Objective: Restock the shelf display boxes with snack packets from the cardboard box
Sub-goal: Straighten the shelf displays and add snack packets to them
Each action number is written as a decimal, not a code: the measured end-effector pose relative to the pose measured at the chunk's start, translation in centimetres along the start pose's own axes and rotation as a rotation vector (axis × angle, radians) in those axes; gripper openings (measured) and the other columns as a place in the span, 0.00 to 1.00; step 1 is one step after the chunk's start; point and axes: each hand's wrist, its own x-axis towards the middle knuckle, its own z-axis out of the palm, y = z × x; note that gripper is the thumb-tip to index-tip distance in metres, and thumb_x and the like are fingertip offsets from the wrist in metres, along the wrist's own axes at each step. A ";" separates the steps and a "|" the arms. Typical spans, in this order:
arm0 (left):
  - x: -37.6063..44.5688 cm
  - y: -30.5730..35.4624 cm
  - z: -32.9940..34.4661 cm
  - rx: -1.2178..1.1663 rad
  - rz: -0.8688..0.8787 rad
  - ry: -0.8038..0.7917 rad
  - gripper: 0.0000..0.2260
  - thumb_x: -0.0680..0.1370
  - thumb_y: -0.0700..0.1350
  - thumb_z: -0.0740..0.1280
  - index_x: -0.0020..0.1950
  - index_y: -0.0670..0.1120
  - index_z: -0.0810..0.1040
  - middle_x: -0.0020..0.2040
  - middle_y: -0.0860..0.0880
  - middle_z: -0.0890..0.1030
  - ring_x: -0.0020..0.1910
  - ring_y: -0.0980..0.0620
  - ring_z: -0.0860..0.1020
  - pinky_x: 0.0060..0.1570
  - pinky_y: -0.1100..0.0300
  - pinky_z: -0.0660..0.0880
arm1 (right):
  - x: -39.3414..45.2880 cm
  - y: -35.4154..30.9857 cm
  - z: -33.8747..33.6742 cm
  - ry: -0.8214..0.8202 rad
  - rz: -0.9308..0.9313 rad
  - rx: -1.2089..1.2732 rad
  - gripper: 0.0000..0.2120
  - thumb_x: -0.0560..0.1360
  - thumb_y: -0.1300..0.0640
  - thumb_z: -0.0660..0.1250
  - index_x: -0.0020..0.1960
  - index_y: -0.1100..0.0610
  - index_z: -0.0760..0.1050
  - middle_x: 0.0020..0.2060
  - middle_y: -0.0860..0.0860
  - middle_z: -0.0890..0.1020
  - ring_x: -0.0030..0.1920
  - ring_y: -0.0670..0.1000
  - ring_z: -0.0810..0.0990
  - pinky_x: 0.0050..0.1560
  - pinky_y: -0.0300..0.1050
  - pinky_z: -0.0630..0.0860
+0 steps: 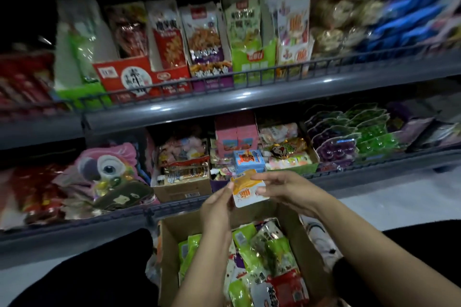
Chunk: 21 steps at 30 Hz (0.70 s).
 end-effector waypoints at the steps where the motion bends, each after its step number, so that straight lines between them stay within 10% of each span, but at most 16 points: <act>1: -1.0 1.1 0.4 0.008 0.053 -0.027 0.12 0.71 0.46 0.72 0.50 0.39 0.82 0.46 0.41 0.84 0.45 0.45 0.82 0.51 0.52 0.78 | -0.5 -1.2 0.1 -0.022 -0.016 0.020 0.18 0.71 0.68 0.68 0.60 0.60 0.75 0.56 0.60 0.80 0.52 0.53 0.81 0.52 0.40 0.78; 9: -5.3 9.0 1.9 0.353 0.469 -0.327 0.33 0.63 0.67 0.71 0.60 0.47 0.80 0.59 0.51 0.81 0.60 0.53 0.77 0.64 0.53 0.70 | -3.4 -8.9 0.1 -0.151 -0.159 0.071 0.25 0.68 0.68 0.66 0.65 0.67 0.70 0.58 0.62 0.79 0.55 0.54 0.80 0.55 0.41 0.78; 17: -7.3 14.4 4.7 0.692 0.614 -0.430 0.12 0.70 0.51 0.71 0.53 0.53 0.82 0.49 0.56 0.84 0.47 0.62 0.81 0.39 0.71 0.75 | -3.9 -12.0 0.2 0.084 -0.384 -0.140 0.19 0.65 0.43 0.66 0.42 0.59 0.79 0.33 0.54 0.82 0.34 0.48 0.81 0.38 0.39 0.78; 21: -6.7 16.2 7.5 0.767 0.687 -0.295 0.03 0.73 0.47 0.72 0.43 0.49 0.83 0.39 0.52 0.85 0.38 0.56 0.81 0.37 0.60 0.77 | -3.2 -13.4 -0.1 0.269 -0.407 -0.247 0.26 0.68 0.37 0.63 0.32 0.62 0.76 0.30 0.56 0.81 0.27 0.45 0.79 0.30 0.34 0.74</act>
